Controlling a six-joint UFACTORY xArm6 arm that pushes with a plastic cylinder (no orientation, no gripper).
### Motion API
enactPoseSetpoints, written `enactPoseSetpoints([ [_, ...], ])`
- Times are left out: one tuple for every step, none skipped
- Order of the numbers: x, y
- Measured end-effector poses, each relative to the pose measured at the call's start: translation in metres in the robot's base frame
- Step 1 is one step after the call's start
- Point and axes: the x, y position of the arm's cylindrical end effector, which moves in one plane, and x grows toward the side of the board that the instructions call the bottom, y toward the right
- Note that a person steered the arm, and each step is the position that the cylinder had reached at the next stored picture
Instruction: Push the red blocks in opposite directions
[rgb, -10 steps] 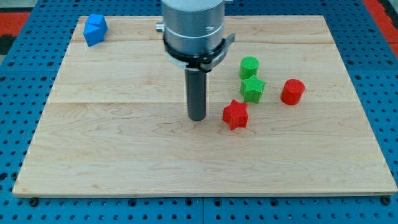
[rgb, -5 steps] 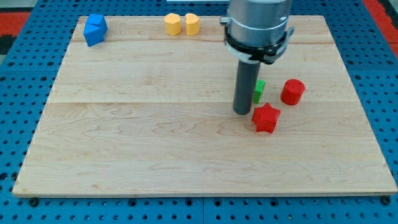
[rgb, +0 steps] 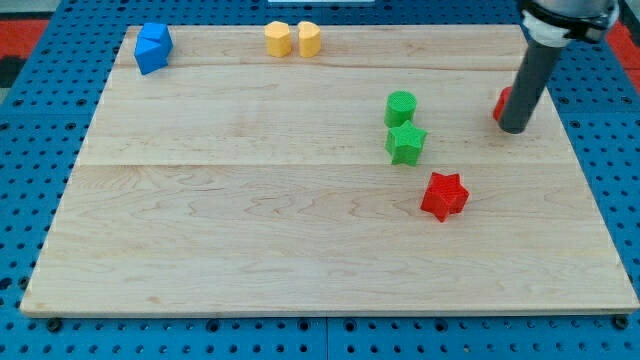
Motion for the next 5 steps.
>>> enactPoseSetpoints([
  [0.006, 0.023],
  [-0.031, 0.024],
  [-0.069, 0.014],
  [-0.086, -0.024],
  [-0.092, -0.088],
])
